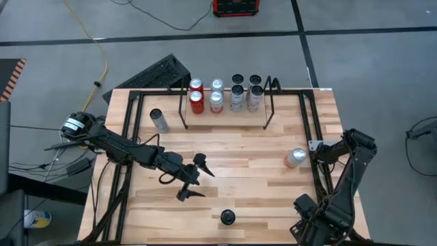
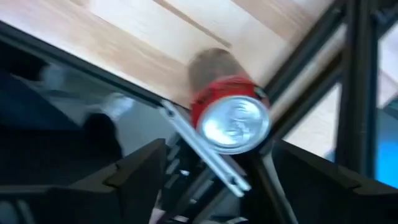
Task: Place canned beverage on shelf
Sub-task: Put the red black soda can on the shelf and align with other red black soda cans
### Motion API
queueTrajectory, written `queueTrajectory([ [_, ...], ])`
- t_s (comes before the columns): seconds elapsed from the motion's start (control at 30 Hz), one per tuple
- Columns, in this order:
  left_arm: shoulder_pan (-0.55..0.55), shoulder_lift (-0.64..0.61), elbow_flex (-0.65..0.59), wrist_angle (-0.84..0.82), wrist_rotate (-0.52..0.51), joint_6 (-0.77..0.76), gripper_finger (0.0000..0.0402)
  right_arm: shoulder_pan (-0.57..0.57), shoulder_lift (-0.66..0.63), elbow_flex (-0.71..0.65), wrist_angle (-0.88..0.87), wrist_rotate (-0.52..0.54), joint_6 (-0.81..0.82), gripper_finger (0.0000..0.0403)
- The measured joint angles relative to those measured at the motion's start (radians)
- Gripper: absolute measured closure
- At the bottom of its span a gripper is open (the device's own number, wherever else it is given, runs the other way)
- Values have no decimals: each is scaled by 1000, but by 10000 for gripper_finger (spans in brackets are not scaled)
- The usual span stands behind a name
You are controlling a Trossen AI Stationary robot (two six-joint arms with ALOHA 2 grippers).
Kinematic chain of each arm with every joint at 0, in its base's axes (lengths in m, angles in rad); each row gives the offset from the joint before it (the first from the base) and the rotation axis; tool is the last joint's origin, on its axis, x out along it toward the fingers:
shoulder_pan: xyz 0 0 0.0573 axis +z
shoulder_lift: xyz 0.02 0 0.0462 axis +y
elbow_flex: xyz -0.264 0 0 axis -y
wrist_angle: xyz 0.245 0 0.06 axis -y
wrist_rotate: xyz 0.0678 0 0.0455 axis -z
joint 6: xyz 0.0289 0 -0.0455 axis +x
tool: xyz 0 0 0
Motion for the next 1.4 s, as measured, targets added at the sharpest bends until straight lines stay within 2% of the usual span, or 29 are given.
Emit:
queueTrajectory([
  [0.17,0,0,0,-5,0,-1,24,-7,0,-55,31,-97,-57,48],
  [0.43,0,0,0,-4,-1,2,24,-14,-3,-155,165,-105,-99,21],
  [0.57,0,0,0,-4,-1,3,24,-11,-3,-208,183,-201,-122,14],
  [1.07,0,0,0,-4,-1,-2,24,-13,-3,-218,213,-151,-165,16],
  [1.27,0,0,0,-5,9,-1,24,-14,-4,-336,356,-197,-180,16],
  [1.4,0,0,0,-5,19,10,24,-15,-3,-394,400,-189,-203,16],
])
